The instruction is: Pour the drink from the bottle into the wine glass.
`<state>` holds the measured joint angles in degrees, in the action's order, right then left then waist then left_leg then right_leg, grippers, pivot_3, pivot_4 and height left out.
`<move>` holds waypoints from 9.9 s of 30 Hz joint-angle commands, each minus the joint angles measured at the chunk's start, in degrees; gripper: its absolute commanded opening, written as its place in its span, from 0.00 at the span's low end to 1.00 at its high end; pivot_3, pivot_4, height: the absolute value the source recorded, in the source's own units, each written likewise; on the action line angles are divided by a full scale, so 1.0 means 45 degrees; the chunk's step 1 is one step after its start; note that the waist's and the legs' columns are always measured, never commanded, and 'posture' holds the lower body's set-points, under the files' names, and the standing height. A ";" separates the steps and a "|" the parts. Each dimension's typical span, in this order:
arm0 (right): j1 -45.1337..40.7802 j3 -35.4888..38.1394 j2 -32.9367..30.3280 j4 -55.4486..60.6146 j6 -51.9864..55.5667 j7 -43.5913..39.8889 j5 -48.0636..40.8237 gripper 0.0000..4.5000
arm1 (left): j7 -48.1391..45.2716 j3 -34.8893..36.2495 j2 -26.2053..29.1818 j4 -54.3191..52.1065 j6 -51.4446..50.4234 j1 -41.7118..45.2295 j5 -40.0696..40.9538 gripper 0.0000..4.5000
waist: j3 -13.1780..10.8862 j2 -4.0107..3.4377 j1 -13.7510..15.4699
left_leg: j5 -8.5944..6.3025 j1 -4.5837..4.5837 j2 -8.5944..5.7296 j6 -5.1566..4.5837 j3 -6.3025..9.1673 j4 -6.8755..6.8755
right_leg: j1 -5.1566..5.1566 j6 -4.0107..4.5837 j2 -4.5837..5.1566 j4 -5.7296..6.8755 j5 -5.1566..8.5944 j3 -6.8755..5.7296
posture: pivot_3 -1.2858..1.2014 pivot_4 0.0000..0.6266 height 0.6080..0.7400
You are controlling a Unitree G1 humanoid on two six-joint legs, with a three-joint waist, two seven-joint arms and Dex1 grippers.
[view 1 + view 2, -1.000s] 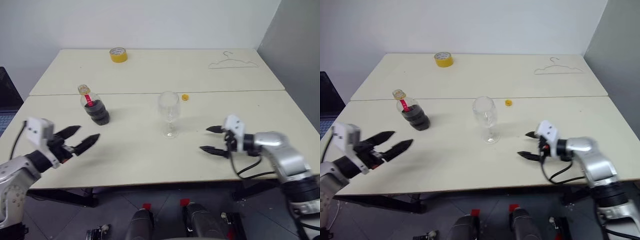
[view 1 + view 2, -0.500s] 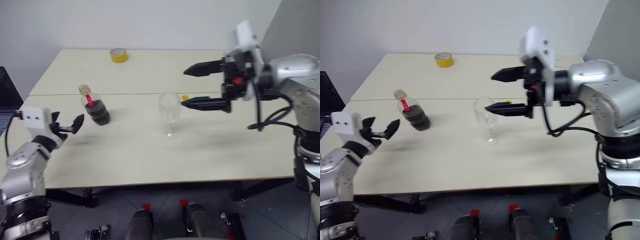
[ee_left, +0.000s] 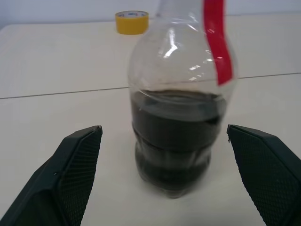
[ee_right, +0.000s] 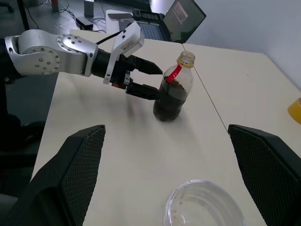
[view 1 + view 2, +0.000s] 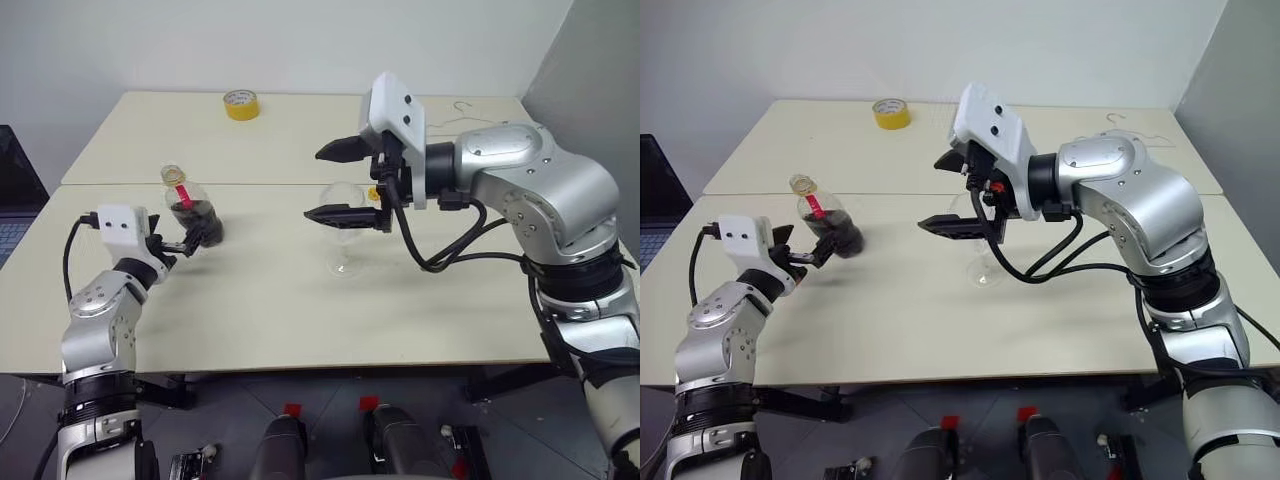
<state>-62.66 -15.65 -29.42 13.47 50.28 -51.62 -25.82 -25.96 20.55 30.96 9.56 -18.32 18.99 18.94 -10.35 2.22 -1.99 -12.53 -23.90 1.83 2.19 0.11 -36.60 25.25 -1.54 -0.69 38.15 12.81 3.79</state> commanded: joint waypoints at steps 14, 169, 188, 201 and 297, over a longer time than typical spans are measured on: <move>-0.0457 -0.0307 0.0288 -0.0114 -0.0584 -0.0241 0.0806 0.99 | -0.0108 -0.0669 -0.0131 0.1709 0.1045 0.1718 -0.0337 1.00 | 0.0000 0.0000 0.0027 | 0.0002 -0.0003 0.0005 -0.0003 -0.0006 -0.0072 | -0.0024 -0.0051 -0.0007 -0.0002 -0.0027 0.0003 | 0.52 0.24 1.00; 0.6895 0.5191 -0.3261 0.2265 -0.0596 0.0781 -0.2674 1.00 | 0.1903 -0.7661 0.1832 0.5583 1.2385 0.9237 -1.1775 0.57 | -0.0004 -0.0001 0.0046 | 0.0003 -0.0046 -0.0012 -0.0009 -0.0015 -0.0092 | -0.0010 -0.0085 -0.0022 -0.0007 -0.0044 0.0043 | 0.52 0.24 1.00; 0.6797 0.4973 -0.3189 0.2123 -0.0734 0.0770 -0.2657 1.00 | 0.1946 -0.7549 0.1959 0.5522 1.2332 0.9170 -1.1669 0.57 | -0.0004 -0.0001 0.0041 | 0.0004 -0.0043 -0.0013 -0.0010 -0.0017 -0.0097 | -0.0010 -0.0085 -0.0022 0.0004 -0.0046 0.0044 | 0.52 0.24 1.00; 0.6759 0.4755 -0.3297 0.2008 -0.0811 0.0632 -0.2535 1.00 | -0.0041 -0.5909 0.0591 0.5174 0.9502 0.8238 -0.7359 0.57 | -0.0004 -0.0001 0.0026 | 0.0005 -0.0033 -0.0013 -0.0011 -0.0018 -0.0105 | -0.0011 -0.0085 -0.0023 0.0026 -0.0045 0.0046 | 0.52 0.24 1.00; 0.6337 0.5011 -0.5962 -0.1461 -0.2198 -0.3411 -0.1473 1.00 | -0.9864 0.1481 0.7482 -0.0342 -0.2768 0.0445 0.3334 0.99 | -0.0018 -0.0012 -0.0003 | 0.0008 -0.0001 0.0007 -0.0017 -0.0049 -0.0098 | 0.0013 0.0011 -0.0011 0.0029 0.0018 0.0050 | 0.52 0.24 1.00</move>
<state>-34.06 4.15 -55.00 7.10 41.80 -64.66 -31.48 -66.68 24.15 62.51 7.65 -30.09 20.94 31.79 -10.43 2.17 -2.00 -12.49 -23.88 1.89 2.11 -0.13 -36.92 25.29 -1.49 -0.74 38.11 12.90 4.00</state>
